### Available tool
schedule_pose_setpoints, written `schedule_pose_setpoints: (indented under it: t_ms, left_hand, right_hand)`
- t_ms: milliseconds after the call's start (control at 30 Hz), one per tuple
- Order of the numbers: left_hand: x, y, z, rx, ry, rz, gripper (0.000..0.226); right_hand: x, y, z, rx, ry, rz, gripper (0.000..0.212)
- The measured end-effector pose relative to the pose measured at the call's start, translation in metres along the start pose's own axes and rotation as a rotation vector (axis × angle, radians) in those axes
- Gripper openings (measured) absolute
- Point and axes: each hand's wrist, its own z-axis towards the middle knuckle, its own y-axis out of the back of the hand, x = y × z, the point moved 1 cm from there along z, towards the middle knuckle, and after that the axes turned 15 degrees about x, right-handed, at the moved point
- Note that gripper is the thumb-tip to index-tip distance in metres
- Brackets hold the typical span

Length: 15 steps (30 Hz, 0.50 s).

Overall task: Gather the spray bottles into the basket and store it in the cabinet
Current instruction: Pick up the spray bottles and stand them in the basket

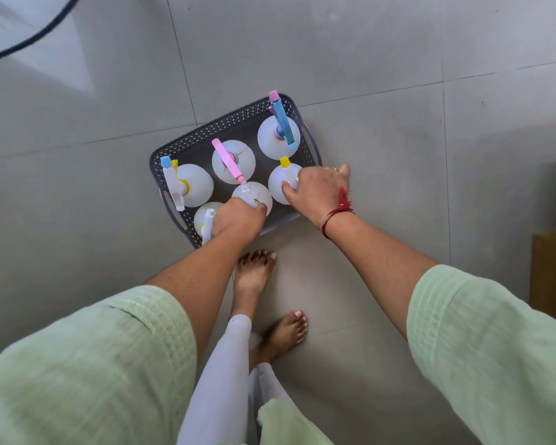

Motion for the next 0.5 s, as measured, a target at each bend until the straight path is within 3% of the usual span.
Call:
schedule_pose_setpoints:
  t_ms: [133,233,300,400,500]
  left_hand:
    - [0.004,0.0,-0.008,0.12,0.023,-0.07,0.065]
    - [0.005,0.005,-0.017,0.143,0.023,0.113,0.078]
    - [-0.001,0.019,-0.028,-0.026,-0.057,0.264,0.069]
    - [-0.017,0.053,-0.038,-0.321,-0.18,0.29,0.06]
    - [-0.035,0.083,-0.027,-0.42,-0.202,0.332,0.05]
  right_hand:
    - [-0.005,0.003,-0.008,0.059,0.02,0.013,0.057]
    - [-0.011,0.011,-0.017,0.06,-0.004,0.084,0.069]
    - [-0.015,0.022,-0.019,0.006,-0.032,0.144,0.073]
    - [-0.014,0.044,-0.008,-0.066,-0.057,0.24,0.073]
    - [-0.005,0.065,0.016,-0.059,-0.044,0.252,0.066]
